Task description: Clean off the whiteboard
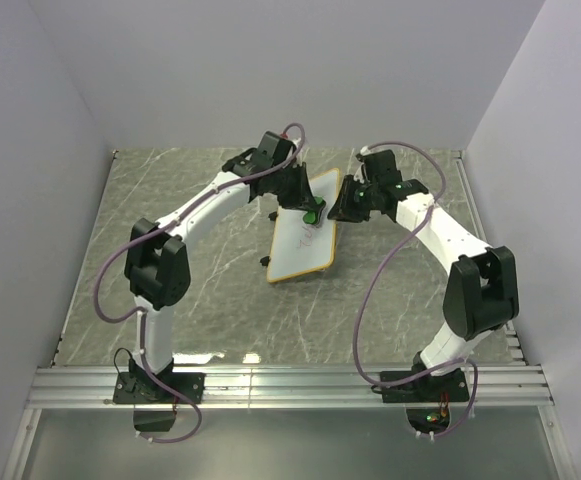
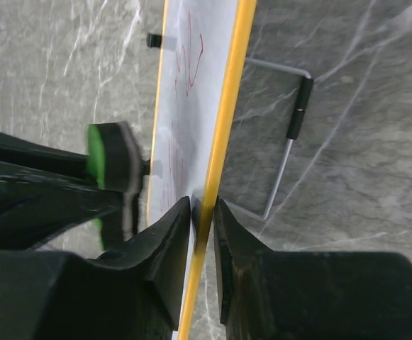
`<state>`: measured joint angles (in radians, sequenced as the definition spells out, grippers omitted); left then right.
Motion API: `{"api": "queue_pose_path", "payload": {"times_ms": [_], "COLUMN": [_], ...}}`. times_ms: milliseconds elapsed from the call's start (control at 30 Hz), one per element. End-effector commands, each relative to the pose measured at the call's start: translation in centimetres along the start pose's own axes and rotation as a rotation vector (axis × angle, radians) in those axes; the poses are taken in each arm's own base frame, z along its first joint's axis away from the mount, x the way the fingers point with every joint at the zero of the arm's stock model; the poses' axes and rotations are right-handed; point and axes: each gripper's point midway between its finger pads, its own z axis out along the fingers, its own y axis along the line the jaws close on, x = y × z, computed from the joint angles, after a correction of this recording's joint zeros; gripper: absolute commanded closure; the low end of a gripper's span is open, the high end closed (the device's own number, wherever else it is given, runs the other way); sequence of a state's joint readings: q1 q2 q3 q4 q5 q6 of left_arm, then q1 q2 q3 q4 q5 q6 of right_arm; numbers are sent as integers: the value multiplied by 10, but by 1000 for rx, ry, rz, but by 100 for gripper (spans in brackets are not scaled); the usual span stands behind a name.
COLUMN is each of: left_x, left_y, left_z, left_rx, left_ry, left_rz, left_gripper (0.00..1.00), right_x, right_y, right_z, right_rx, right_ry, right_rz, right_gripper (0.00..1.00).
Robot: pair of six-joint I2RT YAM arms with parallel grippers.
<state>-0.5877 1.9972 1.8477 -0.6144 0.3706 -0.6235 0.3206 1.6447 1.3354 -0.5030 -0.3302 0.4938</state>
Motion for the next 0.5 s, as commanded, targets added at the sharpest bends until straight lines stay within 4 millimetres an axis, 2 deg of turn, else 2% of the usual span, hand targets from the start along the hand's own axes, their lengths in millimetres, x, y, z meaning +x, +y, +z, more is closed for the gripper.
{"api": "queue_pose_path", "payload": {"times_ms": [0,33,133,167,233,333,433,467], "left_x": [-7,-6,-7,-5,-6,-2,10,25], "left_y": [-29,-30,-31,-28,-28,-19,-1,15], "left_z": [1,3,10,16,20,31,46,52], "left_rx": [92,96,112,109,114,96,85,87], "left_ry": [-2,3,15,24,28,40,77,128], "left_rz": [13,12,8,2,-2,-11,-21,-52], "left_gripper": [100,100,100,100,100,100,100,100], "right_x": [-15,-15,-13,-13,-13,-12,-13,-14], "right_y": [21,22,22,21,21,20,21,22], "right_z": [-2,-2,2,3,3,3,1,1], "right_rx": [-92,-96,-101,-100,-95,-93,-88,-89], "right_ry": [-22,-21,-11,-8,-6,-2,-3,-6], "right_rz": [-22,-22,-13,-11,-6,-6,-4,-4], "right_gripper": [75,76,87,93,98,100,100,100]}}
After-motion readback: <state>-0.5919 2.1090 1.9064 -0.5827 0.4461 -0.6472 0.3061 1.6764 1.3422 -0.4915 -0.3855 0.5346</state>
